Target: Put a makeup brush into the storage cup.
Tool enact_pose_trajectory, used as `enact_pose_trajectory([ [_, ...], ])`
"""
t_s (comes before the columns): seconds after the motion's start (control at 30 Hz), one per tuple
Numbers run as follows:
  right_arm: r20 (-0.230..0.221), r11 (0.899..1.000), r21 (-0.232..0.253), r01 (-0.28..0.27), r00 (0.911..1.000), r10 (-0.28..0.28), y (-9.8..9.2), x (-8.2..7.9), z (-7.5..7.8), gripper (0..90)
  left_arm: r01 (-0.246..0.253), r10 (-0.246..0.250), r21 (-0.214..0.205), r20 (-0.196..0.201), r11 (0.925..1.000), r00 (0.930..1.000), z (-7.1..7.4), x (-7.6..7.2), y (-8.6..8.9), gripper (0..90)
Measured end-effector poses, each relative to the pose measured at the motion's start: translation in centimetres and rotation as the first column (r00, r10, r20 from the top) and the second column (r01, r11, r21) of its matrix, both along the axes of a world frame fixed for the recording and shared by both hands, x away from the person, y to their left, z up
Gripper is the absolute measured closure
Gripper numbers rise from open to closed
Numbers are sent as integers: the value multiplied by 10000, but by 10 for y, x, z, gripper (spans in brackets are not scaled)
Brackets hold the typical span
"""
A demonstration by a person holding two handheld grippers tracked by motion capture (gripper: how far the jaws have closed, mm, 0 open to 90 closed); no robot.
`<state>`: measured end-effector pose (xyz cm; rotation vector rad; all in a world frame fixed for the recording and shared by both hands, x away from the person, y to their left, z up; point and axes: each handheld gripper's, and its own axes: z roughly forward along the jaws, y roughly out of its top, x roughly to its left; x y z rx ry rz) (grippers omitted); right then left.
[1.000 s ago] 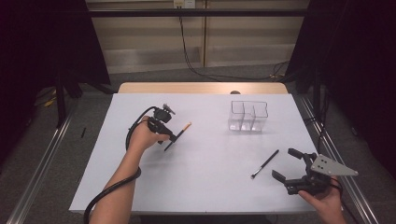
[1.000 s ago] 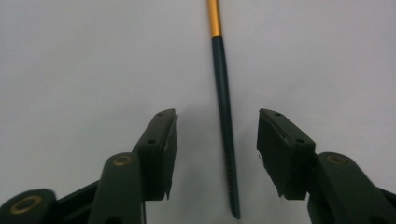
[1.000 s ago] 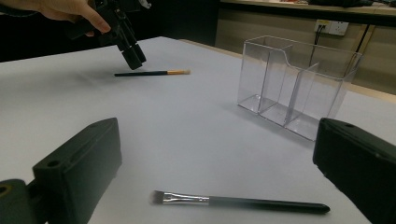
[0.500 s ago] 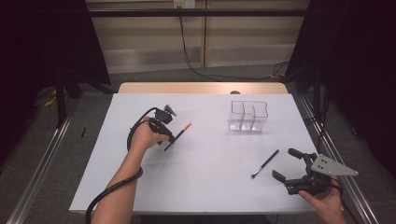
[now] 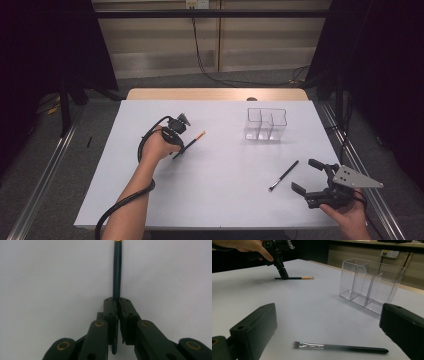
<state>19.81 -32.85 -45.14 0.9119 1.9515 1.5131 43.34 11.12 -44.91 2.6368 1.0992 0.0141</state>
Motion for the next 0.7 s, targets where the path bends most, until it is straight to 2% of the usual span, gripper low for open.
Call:
enact_pose_trajectory([
  [0.1,8,10000,26,-7,10000,6,0,0,0,7,182,-183,260,36,9995,9998,1,0,-3,847],
  [0.23,-6,10000,32,-12,10000,12,0,1,0,7,-69,73,350,-118,9994,9999,0,2,-5,838],
  [0.37,-4,10000,4,23,10000,-23,1,1,0,7,-348,348,16,-354,9994,9988,-2,3,0,837],
  [0.53,-6,10000,-1,-7,10000,7,1,1,0,7,-523,517,-243,-236,9983,9984,-2,1,2,849],
  [0.7,-59,10000,-22,37,10000,-37,0,2,-1,7,-539,538,-222,-61,9983,9985,-2,-2,2,850],
])
